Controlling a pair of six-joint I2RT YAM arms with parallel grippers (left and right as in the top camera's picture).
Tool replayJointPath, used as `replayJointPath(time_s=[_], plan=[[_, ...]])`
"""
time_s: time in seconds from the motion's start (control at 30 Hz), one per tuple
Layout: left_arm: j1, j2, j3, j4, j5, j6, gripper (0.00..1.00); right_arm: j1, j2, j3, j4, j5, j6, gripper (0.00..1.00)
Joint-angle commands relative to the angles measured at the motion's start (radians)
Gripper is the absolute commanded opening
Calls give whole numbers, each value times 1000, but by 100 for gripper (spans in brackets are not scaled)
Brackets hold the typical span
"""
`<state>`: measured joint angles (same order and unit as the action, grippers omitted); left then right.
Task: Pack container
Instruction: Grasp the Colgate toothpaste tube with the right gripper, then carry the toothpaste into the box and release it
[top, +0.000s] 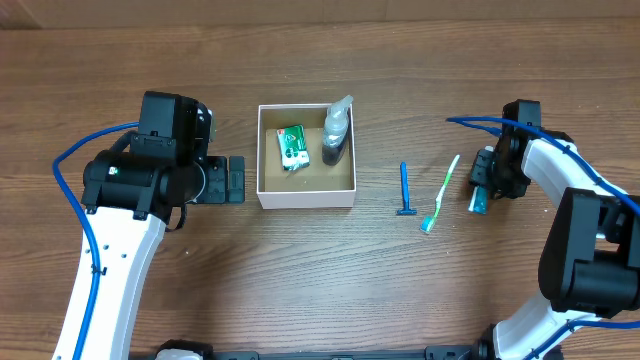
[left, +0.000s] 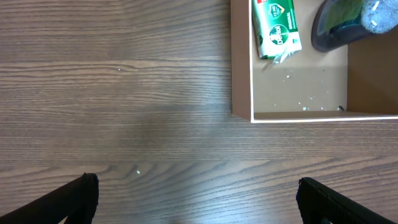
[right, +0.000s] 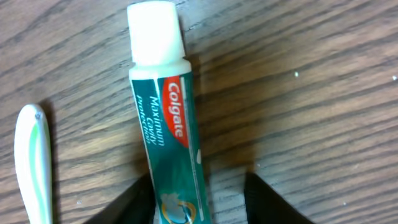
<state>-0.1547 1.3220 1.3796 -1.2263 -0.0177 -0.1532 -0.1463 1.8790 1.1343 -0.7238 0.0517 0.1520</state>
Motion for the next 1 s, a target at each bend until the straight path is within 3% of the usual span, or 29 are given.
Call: replayJointPath(time_s=[0.0,0.33,0.47,0.77,0.97], plan=[[5,-15,-10,2,19,7,100,-3,4,-13,9,-13,0,40],[5,-15,-10,9,7,-9,100,-3,4,-13,16,-13,0,4],[27,-15,-8,26,7,-31,100,-2,1,8,-2,-47,0,4],[333,-15,18,55,20,-47,100,67,-157,219,-200,-98,-15,4],[436,-15,18,64,72,-64,100,288,-377,275,-229,-144,-175,4]])
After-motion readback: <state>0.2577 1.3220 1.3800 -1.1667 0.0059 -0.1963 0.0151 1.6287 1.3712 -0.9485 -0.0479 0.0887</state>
